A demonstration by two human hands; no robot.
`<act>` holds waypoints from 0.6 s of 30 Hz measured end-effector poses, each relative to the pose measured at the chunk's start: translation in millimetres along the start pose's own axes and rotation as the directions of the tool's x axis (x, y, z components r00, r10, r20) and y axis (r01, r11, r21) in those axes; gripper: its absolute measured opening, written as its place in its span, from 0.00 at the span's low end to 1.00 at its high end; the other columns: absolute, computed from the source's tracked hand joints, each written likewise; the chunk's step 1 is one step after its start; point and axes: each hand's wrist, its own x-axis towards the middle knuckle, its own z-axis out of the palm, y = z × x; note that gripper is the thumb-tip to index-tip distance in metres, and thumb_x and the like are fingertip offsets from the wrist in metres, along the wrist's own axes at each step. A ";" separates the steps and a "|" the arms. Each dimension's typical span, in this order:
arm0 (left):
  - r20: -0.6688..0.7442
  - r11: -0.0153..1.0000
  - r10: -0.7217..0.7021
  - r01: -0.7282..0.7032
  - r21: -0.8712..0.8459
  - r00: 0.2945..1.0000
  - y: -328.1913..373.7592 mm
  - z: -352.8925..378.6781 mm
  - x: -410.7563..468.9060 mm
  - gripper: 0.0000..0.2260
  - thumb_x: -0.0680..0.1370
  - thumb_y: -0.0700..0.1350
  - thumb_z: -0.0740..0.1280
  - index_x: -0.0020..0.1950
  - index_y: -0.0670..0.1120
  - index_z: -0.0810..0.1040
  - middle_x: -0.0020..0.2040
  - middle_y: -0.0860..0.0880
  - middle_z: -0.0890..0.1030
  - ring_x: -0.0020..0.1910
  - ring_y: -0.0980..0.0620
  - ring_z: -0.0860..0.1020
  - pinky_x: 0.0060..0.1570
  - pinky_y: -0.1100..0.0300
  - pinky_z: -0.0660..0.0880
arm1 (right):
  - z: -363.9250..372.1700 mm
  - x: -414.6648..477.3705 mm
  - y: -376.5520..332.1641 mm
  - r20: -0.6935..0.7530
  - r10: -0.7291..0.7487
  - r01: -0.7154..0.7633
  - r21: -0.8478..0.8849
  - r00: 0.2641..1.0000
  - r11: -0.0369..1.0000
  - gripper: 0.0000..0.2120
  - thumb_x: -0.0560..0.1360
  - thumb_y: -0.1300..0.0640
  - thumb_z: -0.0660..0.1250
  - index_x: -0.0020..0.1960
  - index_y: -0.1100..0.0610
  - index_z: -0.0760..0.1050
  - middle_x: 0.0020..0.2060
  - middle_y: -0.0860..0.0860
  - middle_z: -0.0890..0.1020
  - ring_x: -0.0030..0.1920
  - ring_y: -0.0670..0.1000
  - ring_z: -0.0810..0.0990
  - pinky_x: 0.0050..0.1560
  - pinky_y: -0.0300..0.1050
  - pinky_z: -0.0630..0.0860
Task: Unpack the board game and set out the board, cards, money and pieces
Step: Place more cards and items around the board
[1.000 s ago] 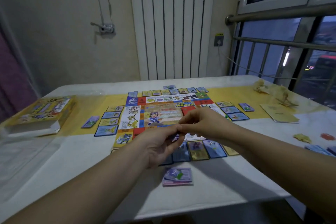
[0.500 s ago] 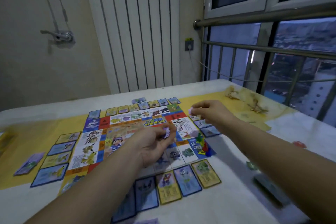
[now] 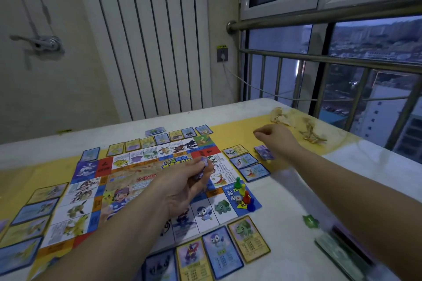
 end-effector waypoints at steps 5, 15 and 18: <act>-0.033 0.999 0.025 -0.026 -0.019 0.999 -1.0 -9.5 -8.0 0.06 0.77 0.33 0.64 0.53 0.34 0.77 0.42 0.39 0.82 0.38 0.48 0.81 0.29 0.61 0.80 | 16.6 -50.5 -80.1 0.433 -0.124 0.050 0.178 0.893 0.983 0.14 0.76 0.47 0.66 0.51 0.55 0.82 0.43 0.47 0.83 0.41 0.46 0.77 0.39 0.38 0.72; -0.086 0.989 0.090 -0.099 -0.109 0.992 24.4 -64.3 -43.7 0.05 0.78 0.33 0.62 0.49 0.34 0.77 0.42 0.40 0.80 0.39 0.49 0.78 0.31 0.61 0.80 | 76.8 -80.2 -151.5 0.569 -0.289 0.252 0.146 0.770 0.957 0.04 0.75 0.55 0.70 0.43 0.54 0.81 0.36 0.48 0.82 0.36 0.45 0.76 0.36 0.37 0.72; -0.098 0.959 0.107 -0.129 -0.252 0.989 39.6 -88.7 -45.7 0.07 0.78 0.33 0.62 0.53 0.32 0.76 0.46 0.39 0.79 0.42 0.49 0.78 0.37 0.59 0.81 | 104.8 -75.7 -167.1 0.557 -0.264 0.126 0.275 0.787 0.953 0.06 0.76 0.57 0.67 0.45 0.59 0.79 0.38 0.52 0.80 0.37 0.46 0.76 0.38 0.38 0.73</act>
